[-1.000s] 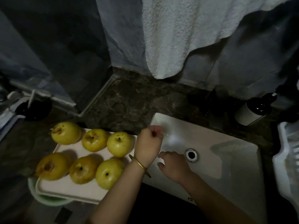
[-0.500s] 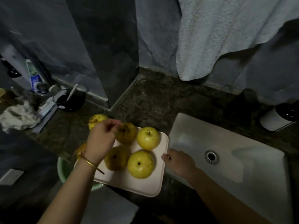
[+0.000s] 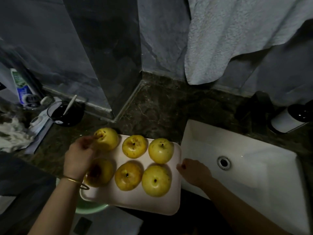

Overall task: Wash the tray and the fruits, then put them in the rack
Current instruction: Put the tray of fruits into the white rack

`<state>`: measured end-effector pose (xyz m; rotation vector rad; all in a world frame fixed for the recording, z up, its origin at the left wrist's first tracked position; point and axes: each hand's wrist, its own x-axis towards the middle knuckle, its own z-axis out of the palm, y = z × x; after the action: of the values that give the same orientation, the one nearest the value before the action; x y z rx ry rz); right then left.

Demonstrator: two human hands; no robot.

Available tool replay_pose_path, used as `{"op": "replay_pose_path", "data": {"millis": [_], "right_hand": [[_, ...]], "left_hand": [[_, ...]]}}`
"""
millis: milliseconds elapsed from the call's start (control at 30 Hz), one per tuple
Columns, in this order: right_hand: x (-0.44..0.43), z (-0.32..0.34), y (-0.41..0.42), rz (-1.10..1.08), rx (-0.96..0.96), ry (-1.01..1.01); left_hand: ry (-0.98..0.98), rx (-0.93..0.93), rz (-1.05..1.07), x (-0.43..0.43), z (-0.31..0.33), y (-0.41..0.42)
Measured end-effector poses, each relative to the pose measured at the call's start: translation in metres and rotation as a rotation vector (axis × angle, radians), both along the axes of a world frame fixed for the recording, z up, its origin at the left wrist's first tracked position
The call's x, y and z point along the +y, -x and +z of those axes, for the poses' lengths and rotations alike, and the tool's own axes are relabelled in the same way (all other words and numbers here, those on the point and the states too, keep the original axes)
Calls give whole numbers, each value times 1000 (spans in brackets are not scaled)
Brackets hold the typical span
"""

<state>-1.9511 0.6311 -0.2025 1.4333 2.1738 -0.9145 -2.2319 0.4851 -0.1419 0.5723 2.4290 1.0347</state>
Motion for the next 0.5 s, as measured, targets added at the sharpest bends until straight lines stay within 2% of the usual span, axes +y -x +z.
{"op": "replay_pose_path", "data": {"millis": [133,233,367,433,500], "right_hand": [[1,-7,2,-18,-46,-15],[0,-5,6,-55,-8,-88],[0,9,20,-198,264,-372],[1,15,30,-207,458,-342],[1,19,39,-97,518,-223]], "left_hand": [[109,50,-178,16,-11,6],[250,93,-219,28,-16,5],[331,133,-242,38,-24,4],[344,116,-252,41,-29,6],[353,130,-256,45,-32,7]]}}
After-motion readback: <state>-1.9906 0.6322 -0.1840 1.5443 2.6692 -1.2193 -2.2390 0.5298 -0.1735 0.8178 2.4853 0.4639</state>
